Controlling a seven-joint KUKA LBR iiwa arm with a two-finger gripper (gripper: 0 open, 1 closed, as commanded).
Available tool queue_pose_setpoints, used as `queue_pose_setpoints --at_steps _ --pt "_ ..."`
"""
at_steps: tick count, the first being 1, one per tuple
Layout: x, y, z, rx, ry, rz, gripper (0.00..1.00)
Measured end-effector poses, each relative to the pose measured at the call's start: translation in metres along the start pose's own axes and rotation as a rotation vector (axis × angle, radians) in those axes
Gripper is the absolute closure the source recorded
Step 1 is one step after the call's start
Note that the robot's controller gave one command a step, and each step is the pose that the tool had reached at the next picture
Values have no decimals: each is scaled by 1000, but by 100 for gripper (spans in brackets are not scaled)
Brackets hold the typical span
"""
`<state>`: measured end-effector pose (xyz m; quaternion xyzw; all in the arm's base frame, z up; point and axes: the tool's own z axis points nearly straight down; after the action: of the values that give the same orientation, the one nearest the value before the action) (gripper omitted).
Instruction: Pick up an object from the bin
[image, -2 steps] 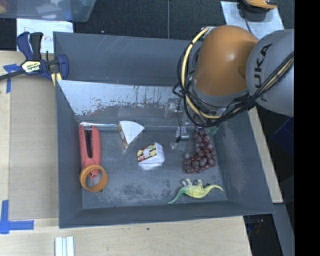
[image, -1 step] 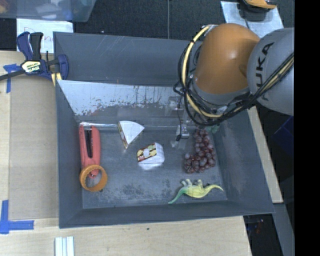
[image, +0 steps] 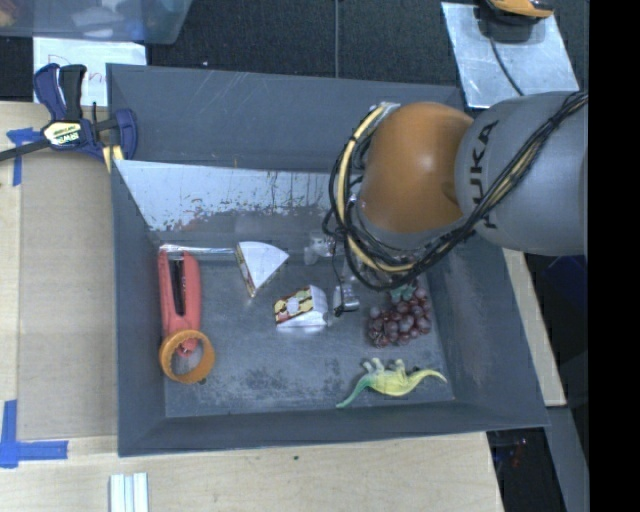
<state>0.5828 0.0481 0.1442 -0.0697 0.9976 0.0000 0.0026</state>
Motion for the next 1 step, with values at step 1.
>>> queue_pose_setpoints --at_steps 1 --pt "13 19 6 1 -3 -290 0"
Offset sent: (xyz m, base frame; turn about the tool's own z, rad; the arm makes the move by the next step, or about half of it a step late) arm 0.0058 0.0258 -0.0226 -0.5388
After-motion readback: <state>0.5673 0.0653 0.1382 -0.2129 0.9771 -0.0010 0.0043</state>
